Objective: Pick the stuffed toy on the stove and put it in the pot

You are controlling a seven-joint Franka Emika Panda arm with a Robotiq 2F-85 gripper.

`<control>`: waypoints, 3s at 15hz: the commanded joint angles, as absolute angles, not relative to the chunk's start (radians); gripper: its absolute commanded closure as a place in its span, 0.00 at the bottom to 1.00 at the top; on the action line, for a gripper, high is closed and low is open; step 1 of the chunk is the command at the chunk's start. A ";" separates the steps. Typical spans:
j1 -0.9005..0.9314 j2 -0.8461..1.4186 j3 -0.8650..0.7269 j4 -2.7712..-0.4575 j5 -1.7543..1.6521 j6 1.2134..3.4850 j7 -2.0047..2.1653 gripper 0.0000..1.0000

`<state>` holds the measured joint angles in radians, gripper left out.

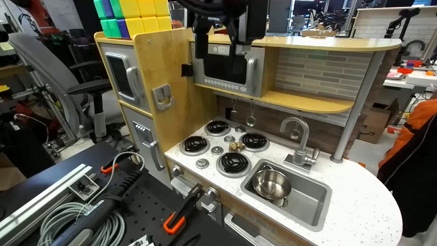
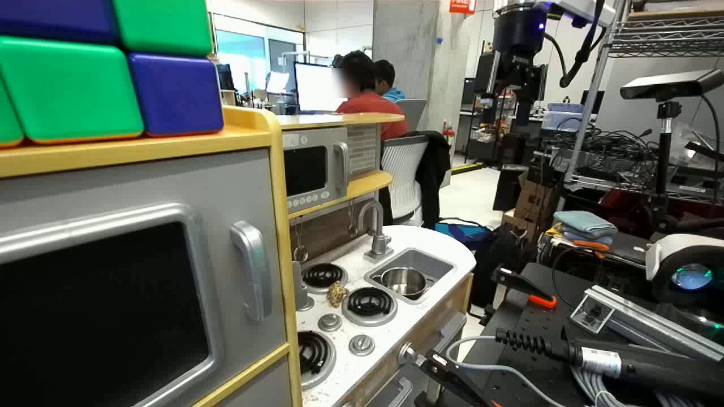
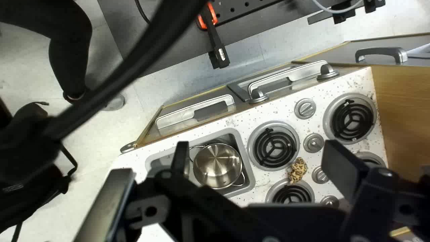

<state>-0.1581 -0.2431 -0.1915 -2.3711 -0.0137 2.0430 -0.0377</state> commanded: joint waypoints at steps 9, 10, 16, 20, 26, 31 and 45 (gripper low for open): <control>-0.164 -0.243 -0.186 -2.370 -0.012 2.041 -0.039 0.00; -0.159 -0.266 -0.195 -2.375 0.032 2.048 -0.054 0.00; -0.119 -0.213 -0.200 -2.402 0.349 2.338 -0.115 0.00; -0.101 -0.087 -0.177 -2.403 0.335 2.456 -0.132 0.00; -0.103 -0.010 -0.142 -2.411 0.308 2.455 -0.122 0.00; -0.106 0.020 -0.140 -2.407 0.279 2.492 -0.089 0.00; 0.069 0.584 -0.155 -2.136 0.061 2.799 0.382 0.00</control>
